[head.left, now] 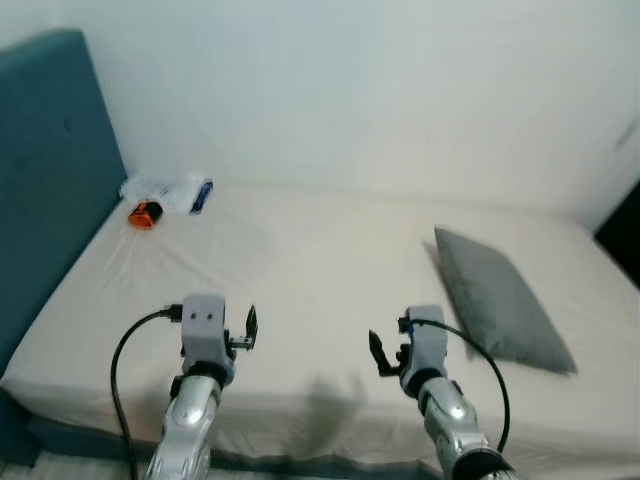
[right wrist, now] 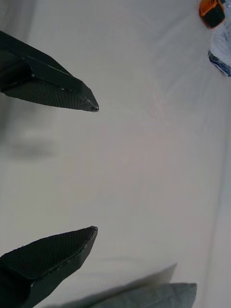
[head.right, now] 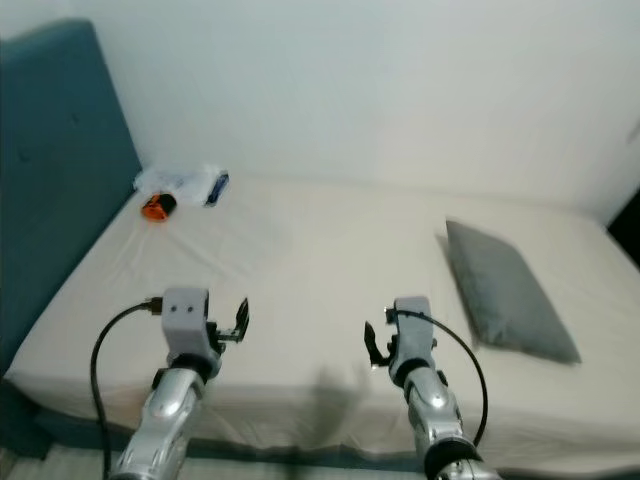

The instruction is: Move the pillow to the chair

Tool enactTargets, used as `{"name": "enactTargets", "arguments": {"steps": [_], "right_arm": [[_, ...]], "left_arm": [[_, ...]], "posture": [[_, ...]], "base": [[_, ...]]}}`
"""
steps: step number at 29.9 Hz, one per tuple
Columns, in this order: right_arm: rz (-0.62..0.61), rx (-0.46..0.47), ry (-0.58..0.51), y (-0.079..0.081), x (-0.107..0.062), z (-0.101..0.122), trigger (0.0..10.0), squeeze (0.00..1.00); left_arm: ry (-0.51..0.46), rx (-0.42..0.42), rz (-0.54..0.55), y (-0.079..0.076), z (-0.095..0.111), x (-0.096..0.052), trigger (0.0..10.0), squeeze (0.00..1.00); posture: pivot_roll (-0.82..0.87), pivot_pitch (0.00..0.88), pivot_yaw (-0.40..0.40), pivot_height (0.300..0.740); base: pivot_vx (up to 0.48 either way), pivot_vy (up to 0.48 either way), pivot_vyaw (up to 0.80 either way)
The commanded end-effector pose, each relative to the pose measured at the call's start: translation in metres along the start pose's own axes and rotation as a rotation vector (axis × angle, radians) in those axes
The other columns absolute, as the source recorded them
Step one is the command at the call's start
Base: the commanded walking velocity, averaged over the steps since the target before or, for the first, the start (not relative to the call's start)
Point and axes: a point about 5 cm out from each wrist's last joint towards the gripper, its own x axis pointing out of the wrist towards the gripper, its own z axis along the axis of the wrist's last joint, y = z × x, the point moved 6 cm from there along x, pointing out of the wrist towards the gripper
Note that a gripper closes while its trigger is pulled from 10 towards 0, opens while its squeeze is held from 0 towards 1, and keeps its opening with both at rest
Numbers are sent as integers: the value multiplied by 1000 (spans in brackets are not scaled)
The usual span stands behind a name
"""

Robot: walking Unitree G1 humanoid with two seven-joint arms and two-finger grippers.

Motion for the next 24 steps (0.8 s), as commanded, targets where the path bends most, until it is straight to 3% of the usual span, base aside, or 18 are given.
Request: {"name": "enactTargets", "arguments": {"steps": [1, 24], "right_arm": [[10, 1, 16, 4, -1, -5, 10000, 0], [14, -14, 43, 5, -2, -11, 10000, 0]], "left_arm": [[24, 3, -6, 0, -6, -2, 10000, 0], [63, 59, 20, 7, -13, 0, 10000, 0]], "posture": [[69, 0, -98, 740], [71, 0, -107, 740]], "base": [[0, 0, 0], [0, 0, 0]]}}
